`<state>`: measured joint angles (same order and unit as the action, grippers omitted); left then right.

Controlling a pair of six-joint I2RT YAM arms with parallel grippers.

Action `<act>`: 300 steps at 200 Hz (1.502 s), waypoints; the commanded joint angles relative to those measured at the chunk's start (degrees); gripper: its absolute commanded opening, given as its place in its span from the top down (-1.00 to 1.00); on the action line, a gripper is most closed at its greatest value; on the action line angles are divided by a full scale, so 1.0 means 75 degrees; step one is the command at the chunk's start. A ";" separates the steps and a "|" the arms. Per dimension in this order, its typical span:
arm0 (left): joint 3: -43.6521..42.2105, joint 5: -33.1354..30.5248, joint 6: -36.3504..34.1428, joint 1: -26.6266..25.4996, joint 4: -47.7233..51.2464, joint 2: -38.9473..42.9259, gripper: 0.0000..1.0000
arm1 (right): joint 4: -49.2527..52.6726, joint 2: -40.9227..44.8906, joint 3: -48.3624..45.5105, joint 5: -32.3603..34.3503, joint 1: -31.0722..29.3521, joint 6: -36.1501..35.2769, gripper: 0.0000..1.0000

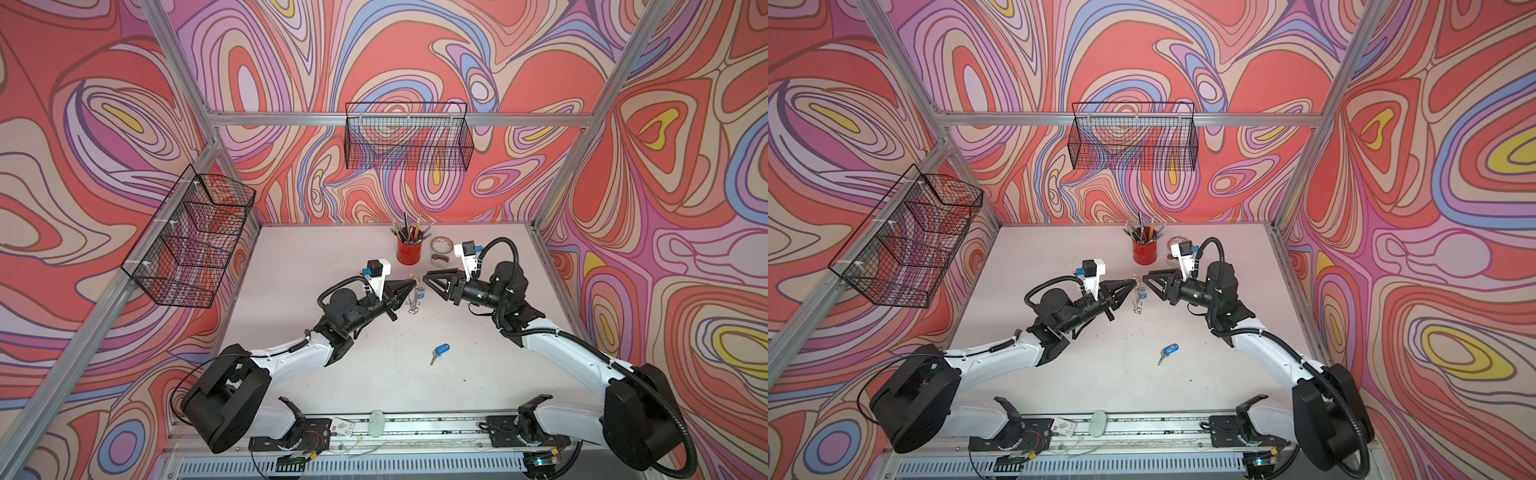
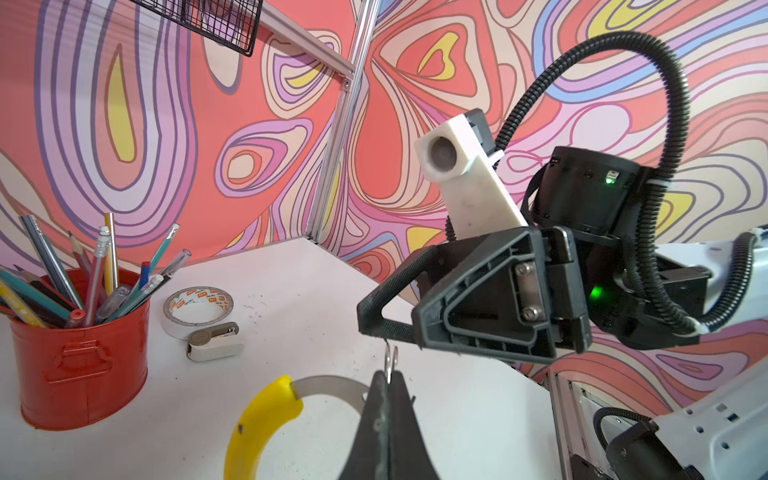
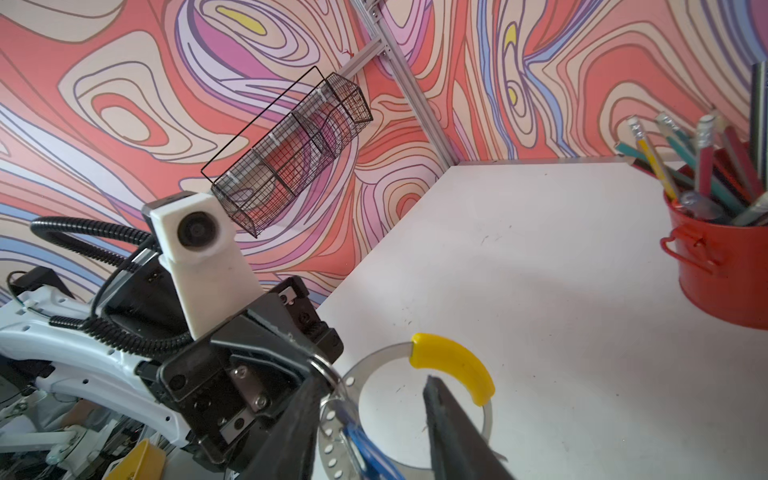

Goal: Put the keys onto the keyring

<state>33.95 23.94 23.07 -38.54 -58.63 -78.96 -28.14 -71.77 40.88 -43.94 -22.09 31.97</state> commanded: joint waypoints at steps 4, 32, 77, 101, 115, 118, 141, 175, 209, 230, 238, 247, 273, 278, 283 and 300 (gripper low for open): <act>0.0027 0.0339 0.0250 0.0053 -0.0711 -0.0141 1.00 | -0.0817 -0.0045 -0.0084 -0.0555 0.0019 0.0402 0.13; 0.0072 0.0408 0.0299 0.0053 -0.0862 -0.0274 1.00 | -0.0966 -0.0196 -0.0107 -0.0685 0.0015 0.0475 0.23; 0.0105 0.0449 0.0376 0.0062 -0.1073 -0.0382 1.00 | -0.0999 -0.0446 -0.0127 -0.0725 0.0015 0.0436 0.37; 0.0125 0.0387 0.0404 0.0086 -0.1086 -0.0388 1.00 | -0.1053 -0.0499 -0.0189 -0.0774 0.0016 0.0437 0.41; 0.0148 0.0405 0.0413 0.0111 -0.1100 -0.0417 1.00 | -0.1058 -0.0541 -0.0233 -0.0714 0.0012 0.0428 0.44; 0.0157 0.0405 0.0426 0.0118 -0.1097 -0.0423 1.00 | -0.1055 -0.0554 -0.0245 -0.0699 0.0005 0.0423 0.45; 0.0195 0.0442 0.0457 0.0136 -0.1112 -0.0476 1.00 | -0.1167 -0.0596 -0.0327 -0.0703 0.0004 0.0460 0.52; 0.0279 0.0528 0.0480 0.0138 -0.1080 -0.0544 1.00 | -0.1194 -0.0637 -0.0342 -0.0696 -0.0003 0.0471 0.60; 0.0283 0.0533 0.0520 0.0135 -0.1153 -0.0579 1.00 | -0.1272 -0.0711 -0.0326 -0.0713 -0.0055 0.0496 0.66; 0.0295 0.0551 0.0504 0.0136 -0.1116 -0.0589 1.00 | -0.1370 -0.0755 -0.0330 -0.0741 -0.0089 0.0553 0.70; 0.0296 0.0570 0.0501 0.0135 -0.1129 -0.0593 1.00 | -0.1365 -0.0773 -0.0318 -0.0743 -0.0087 0.0550 0.71; 0.0310 0.0582 0.0499 0.0135 -0.1103 -0.0598 1.00 | -0.1381 -0.0788 -0.0306 -0.0747 -0.0090 0.0548 0.74; 0.0299 0.0452 0.0437 0.0135 -0.1041 -0.0634 1.00 | -0.1422 -0.0836 -0.0272 -0.0864 -0.0157 0.0544 0.84; 0.0310 0.0463 0.0439 0.0135 -0.1053 -0.0649 1.00 | -0.1425 -0.0838 -0.0271 -0.0867 -0.0159 0.0554 0.88; 0.0312 0.0478 0.0439 0.0135 -0.1051 -0.0661 1.00 | -0.1436 -0.0838 -0.0283 -0.0873 -0.0166 0.0560 0.90; 0.0336 0.0485 0.0446 0.0147 -0.1025 -0.0718 1.00 | -0.1557 -0.0827 -0.0324 -0.0934 -0.0184 0.0568 0.96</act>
<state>34.52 26.85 26.20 -37.54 -62.87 -83.29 -37.47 -77.52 39.00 -49.39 -22.63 35.70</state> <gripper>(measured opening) 0.048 0.046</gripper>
